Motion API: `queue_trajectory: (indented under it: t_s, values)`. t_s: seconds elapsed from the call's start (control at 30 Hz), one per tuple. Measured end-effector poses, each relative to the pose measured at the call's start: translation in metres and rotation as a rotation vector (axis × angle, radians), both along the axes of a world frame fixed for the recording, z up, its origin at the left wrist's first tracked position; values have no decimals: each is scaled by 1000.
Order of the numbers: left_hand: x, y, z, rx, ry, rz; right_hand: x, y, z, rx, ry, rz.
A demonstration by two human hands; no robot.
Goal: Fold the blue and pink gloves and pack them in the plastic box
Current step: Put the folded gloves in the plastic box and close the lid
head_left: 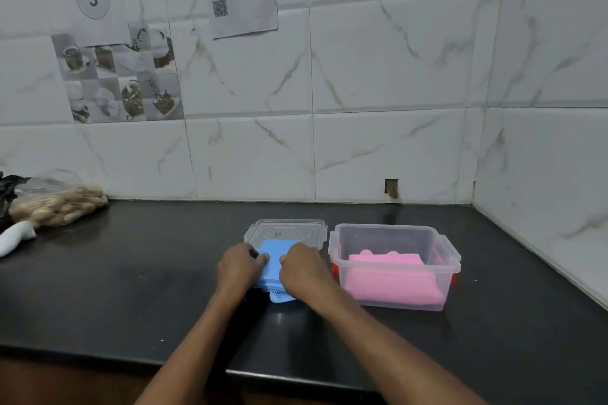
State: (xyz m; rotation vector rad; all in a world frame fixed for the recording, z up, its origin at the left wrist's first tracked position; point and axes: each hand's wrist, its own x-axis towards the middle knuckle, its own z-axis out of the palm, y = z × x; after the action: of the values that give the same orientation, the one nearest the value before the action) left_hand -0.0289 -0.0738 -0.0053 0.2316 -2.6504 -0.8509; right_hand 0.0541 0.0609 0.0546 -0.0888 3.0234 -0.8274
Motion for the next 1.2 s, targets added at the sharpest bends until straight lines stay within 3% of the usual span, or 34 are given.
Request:
queue_trajectory:
  t_s: [0.1, 0.2, 0.33, 0.4, 0.57, 0.7, 0.87, 0.93, 1.1, 1.2]
  values:
    - [6, 1, -9, 95, 121, 9, -25, -18, -30, -86, -1, -188]
    - [8, -2, -13, 210, 164, -18, -38, -27, -42, -339, 42, -386]
    - [11, -6, -12, 363, 144, 4, -45, -18, -36, -845, -4, -379]
    - [14, -4, -10, 402, 149, 9, -43, -13, -33, -966, -60, -340]
    - [16, 1, -5, 520, 203, -26, -38, -8, -24, -1072, 0, -247]
    - [20, -2, 7, 687, 314, 64, -32, -6, -2, -1026, 128, -167]
    - [31, 0, 40, 1492, 7, -548, -26, 18, 31, -1006, 197, -16]
    - [35, 10, 55, 1706, -92, -667, -25, 31, 39, -1013, 158, 33]
    - [36, 54, 87, 1763, -113, -614, -19, 70, 53, -1056, 95, 39]
    - [40, 95, 105, 1819, -56, -574, -18, 94, 53, -1233, 222, -80]
